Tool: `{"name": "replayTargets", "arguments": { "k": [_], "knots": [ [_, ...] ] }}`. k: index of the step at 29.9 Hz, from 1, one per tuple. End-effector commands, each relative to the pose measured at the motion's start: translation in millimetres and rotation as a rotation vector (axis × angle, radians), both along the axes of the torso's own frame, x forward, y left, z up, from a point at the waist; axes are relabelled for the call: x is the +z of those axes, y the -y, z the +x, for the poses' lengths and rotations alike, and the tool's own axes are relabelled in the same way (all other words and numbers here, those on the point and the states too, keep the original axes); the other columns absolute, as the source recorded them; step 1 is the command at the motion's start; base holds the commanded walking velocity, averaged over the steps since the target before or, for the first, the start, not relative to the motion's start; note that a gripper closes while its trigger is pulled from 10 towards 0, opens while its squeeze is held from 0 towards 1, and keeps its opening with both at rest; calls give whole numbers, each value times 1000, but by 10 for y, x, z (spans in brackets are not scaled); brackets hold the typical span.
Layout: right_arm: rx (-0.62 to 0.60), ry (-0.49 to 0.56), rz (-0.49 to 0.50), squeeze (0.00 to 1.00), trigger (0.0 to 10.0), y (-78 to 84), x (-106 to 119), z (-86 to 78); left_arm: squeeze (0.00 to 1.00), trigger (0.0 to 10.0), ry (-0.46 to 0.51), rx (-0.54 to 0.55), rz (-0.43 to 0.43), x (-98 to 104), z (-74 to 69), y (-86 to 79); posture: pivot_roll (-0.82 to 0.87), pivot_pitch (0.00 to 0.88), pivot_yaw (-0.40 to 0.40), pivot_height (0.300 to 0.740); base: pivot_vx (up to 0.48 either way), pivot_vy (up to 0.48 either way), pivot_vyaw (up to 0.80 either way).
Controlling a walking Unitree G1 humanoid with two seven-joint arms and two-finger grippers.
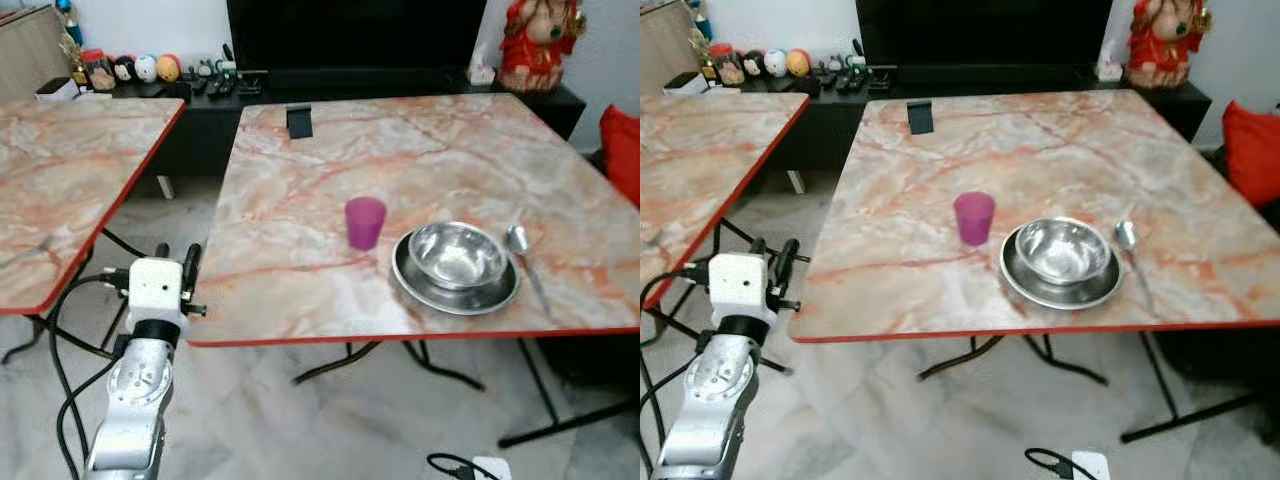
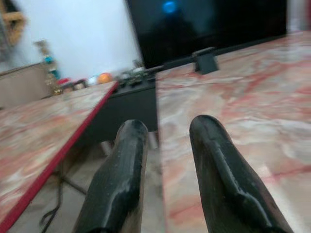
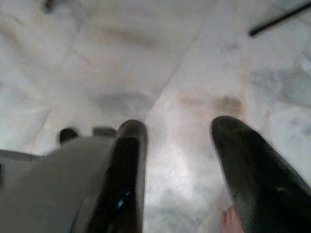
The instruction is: Setting the table
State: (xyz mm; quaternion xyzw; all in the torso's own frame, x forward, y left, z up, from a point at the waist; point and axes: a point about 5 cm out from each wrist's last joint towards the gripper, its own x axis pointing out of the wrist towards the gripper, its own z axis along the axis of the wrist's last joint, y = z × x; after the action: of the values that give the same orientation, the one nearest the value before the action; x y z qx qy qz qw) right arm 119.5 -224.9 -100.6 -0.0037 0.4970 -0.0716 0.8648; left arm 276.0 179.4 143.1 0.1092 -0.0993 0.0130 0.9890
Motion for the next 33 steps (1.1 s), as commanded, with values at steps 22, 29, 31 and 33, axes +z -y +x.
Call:
{"name": "replayTargets", "arguments": {
  "k": [22,29,31,33],
  "knots": [
    [47,6,-10,0,10000,-28,7,34,0,10000,18,20,7,56,-4,-49,-6,0,11,732,0,480,0],
    [31,10,-3,0,10000,-26,10,44,0,10000,19,23,5,66,12,-47,-3,0,10,732,0,480,0],
    [24,14,0,0,10000,-27,11,49,0,10000,20,22,5,70,19,-41,-3,0,11,732,0,480,0],
    [20,15,1,0,10000,-25,13,53,0,10000,20,22,3,71,23,-36,1,0,7,732,0,480,0]
  ]
}}
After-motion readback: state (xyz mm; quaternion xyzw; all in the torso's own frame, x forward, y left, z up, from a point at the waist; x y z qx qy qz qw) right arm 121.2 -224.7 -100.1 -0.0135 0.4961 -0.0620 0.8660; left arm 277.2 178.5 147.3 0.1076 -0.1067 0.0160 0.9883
